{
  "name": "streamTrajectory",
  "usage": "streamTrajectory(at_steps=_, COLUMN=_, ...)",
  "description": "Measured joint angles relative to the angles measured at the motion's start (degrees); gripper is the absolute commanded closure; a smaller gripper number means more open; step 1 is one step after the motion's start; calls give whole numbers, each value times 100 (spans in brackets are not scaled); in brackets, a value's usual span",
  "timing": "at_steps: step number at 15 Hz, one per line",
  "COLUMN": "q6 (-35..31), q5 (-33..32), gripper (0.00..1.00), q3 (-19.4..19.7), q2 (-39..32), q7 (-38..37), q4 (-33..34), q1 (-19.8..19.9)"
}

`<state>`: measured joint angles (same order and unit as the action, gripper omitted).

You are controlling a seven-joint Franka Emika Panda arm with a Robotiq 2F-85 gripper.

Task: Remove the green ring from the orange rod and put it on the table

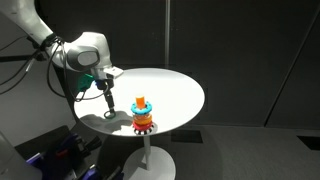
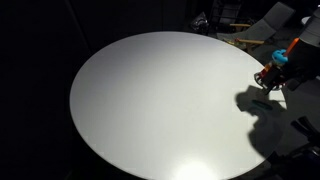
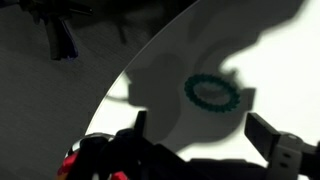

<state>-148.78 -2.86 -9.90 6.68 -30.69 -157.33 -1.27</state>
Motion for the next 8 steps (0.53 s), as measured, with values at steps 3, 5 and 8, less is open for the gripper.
streamTrajectory(at_steps=3, q6=210, q5=-42, gripper=0, q3=0, q2=-6, q7=10, q4=22, q1=-33)
streamTrajectory(at_steps=5, q6=583, q5=-41, gripper=0, q3=1, q2=19, q7=53, q4=104, q1=-62)
streamTrajectory(at_steps=8, q6=1317, q5=-41, gripper=0, q3=1, q2=126, q7=119, q4=330, q1=-101)
